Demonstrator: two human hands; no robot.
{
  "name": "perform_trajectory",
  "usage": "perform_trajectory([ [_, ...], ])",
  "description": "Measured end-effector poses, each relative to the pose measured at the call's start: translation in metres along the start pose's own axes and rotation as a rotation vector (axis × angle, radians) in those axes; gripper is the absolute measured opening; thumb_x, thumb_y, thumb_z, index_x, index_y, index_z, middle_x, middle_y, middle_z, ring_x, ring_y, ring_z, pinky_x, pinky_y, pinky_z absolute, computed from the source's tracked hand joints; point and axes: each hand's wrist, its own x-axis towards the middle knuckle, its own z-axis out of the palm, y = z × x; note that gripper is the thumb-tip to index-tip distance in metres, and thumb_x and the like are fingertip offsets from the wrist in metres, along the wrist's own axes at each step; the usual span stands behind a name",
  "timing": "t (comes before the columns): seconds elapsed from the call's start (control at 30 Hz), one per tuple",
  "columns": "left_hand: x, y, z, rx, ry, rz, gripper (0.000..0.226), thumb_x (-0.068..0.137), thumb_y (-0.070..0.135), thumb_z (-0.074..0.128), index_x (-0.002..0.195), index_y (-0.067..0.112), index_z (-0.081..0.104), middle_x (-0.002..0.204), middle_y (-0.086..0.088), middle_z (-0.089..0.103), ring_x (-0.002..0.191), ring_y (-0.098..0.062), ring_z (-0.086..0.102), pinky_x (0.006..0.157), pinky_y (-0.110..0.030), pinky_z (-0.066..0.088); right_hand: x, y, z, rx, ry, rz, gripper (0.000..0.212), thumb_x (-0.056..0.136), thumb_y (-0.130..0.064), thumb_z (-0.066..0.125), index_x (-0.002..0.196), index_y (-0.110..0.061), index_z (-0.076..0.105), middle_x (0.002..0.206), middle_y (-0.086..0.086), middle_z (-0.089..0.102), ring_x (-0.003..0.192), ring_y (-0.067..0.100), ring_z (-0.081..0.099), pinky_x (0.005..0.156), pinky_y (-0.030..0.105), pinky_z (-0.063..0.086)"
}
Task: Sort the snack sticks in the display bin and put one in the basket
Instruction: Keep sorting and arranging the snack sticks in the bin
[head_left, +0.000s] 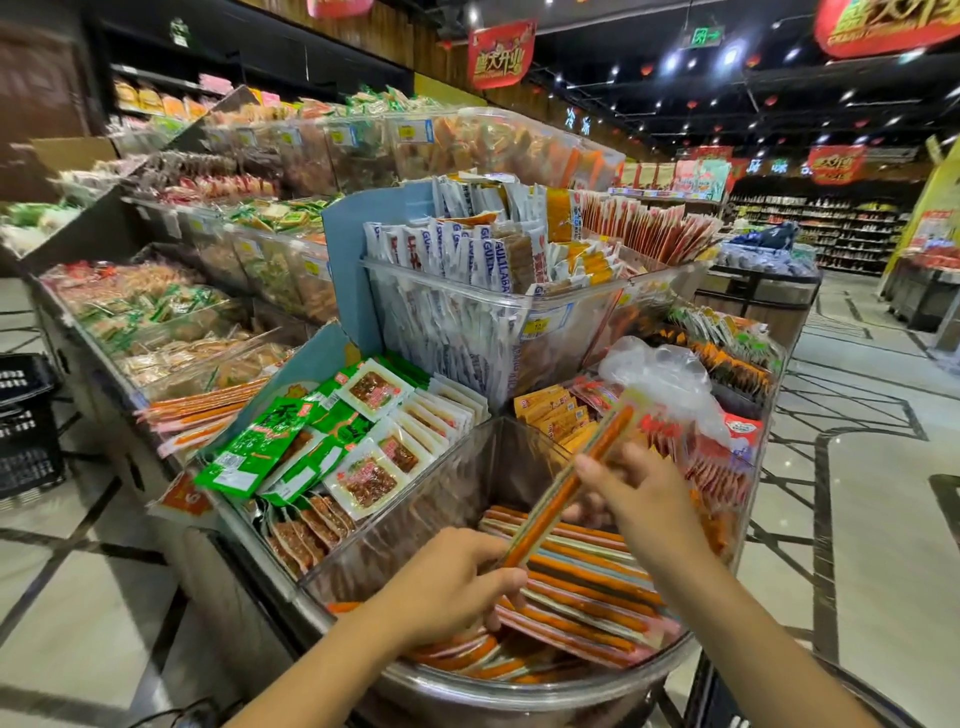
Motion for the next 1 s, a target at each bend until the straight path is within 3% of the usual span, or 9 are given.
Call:
perform_trajectory([
  [0.17, 0.0, -0.002, -0.001, -0.036, 0.019, -0.007, 0.02, 0.097, 0.029, 0.066, 0.089, 0.013, 0.073, 0.062, 0.003, 0.069, 0.061, -0.014, 0.071, 0.06, -0.018, 0.05, -0.005, 0.022, 0.013, -0.221, -0.125, -0.025, 0.014, 0.096, -0.02, 0.067, 0.087, -0.01, 0.072, 0.076, 0.006, 0.075, 0.069, 0.02, 0.073, 0.061, 0.038, 0.059],
  [0.27, 0.0, -0.003, -0.001, -0.112, 0.024, -0.039, 0.01, 0.091, 0.026, 0.074, 0.093, 0.016, 0.076, 0.072, -0.001, 0.073, 0.068, -0.018, 0.073, 0.068, -0.028, 0.059, 0.001, 0.022, 0.01, -0.235, -0.028, -0.067, 0.017, 0.098, -0.015, 0.063, 0.086, -0.007, 0.07, 0.071, 0.01, 0.073, 0.066, 0.021, 0.073, 0.064, 0.045, 0.059],
  [0.4, 0.002, -0.005, -0.001, -0.099, 0.07, -0.055, 0.009, 0.09, 0.02, 0.075, 0.092, 0.011, 0.074, 0.076, -0.002, 0.075, 0.067, -0.023, 0.074, 0.064, -0.024, 0.056, 0.007, 0.019, -0.004, -0.229, 0.057, -0.047, 0.023, 0.097, -0.021, 0.066, 0.078, -0.008, 0.07, 0.067, 0.008, 0.072, 0.062, 0.023, 0.071, 0.066, 0.05, 0.06],
  [0.5, 0.002, -0.006, -0.002, -0.06, 0.112, -0.06, 0.01, 0.092, 0.023, 0.073, 0.087, 0.014, 0.074, 0.073, -0.002, 0.075, 0.063, -0.023, 0.074, 0.069, -0.035, 0.062, 0.004, 0.025, -0.01, -0.544, 0.141, -0.2, 0.036, 0.089, -0.039, 0.073, 0.06, -0.02, 0.063, 0.056, -0.001, 0.064, 0.055, 0.014, 0.063, 0.063, 0.042, 0.056],
  [0.6, 0.001, -0.006, -0.003, -0.01, 0.123, -0.041, 0.011, 0.093, 0.022, 0.072, 0.084, 0.018, 0.074, 0.066, 0.003, 0.071, 0.056, -0.018, 0.071, 0.063, -0.028, 0.059, -0.007, 0.026, -0.005, -0.812, 0.109, -0.593, 0.017, 0.084, -0.033, 0.078, 0.082, -0.023, 0.065, 0.081, -0.011, 0.062, 0.064, 0.006, 0.058, 0.057, 0.031, 0.053],
  [0.67, 0.001, -0.004, -0.004, 0.02, 0.145, -0.013, 0.011, 0.092, 0.022, 0.073, 0.082, 0.019, 0.075, 0.062, 0.001, 0.069, 0.053, -0.016, 0.068, 0.062, -0.026, 0.056, -0.01, 0.028, 0.001, -1.011, -0.038, -0.716, 0.037, 0.078, -0.024, 0.084, 0.111, -0.022, 0.068, 0.108, -0.007, 0.062, 0.077, 0.011, 0.064, 0.057, 0.029, 0.057],
  [0.73, -0.001, -0.003, -0.007, 0.017, 0.162, 0.019, 0.009, 0.091, 0.022, 0.074, 0.083, 0.019, 0.077, 0.065, -0.006, 0.069, 0.053, -0.012, 0.065, 0.061, -0.029, 0.055, -0.006, 0.031, 0.004, -1.181, -0.099, -0.752, 0.048, 0.072, -0.025, 0.088, 0.117, -0.024, 0.07, 0.109, -0.005, 0.066, 0.083, 0.017, 0.067, 0.052, 0.032, 0.057],
  [0.87, -0.012, 0.011, -0.021, -0.087, 0.199, 0.027, 0.016, 0.091, 0.01, 0.072, 0.095, 0.022, 0.081, 0.068, 0.0, 0.072, 0.059, -0.007, 0.063, 0.059, -0.026, 0.052, 0.002, 0.02, 0.001, -1.227, -0.121, -0.793, 0.009, 0.085, -0.027, 0.074, 0.094, -0.029, 0.074, 0.082, -0.009, 0.065, 0.073, 0.019, 0.065, 0.049, 0.038, 0.053],
  [1.0, -0.024, 0.029, -0.054, -0.328, 0.246, 0.003, 0.02, 0.093, 0.003, 0.064, 0.105, 0.01, 0.078, 0.08, -0.002, 0.078, 0.061, -0.011, 0.068, 0.056, -0.014, 0.051, 0.002, 0.005, -0.003, -1.019, -0.12, -0.741, 0.008, 0.085, -0.029, 0.078, 0.092, -0.03, 0.075, 0.083, -0.013, 0.069, 0.075, 0.014, 0.066, 0.058, 0.037, 0.055],
])
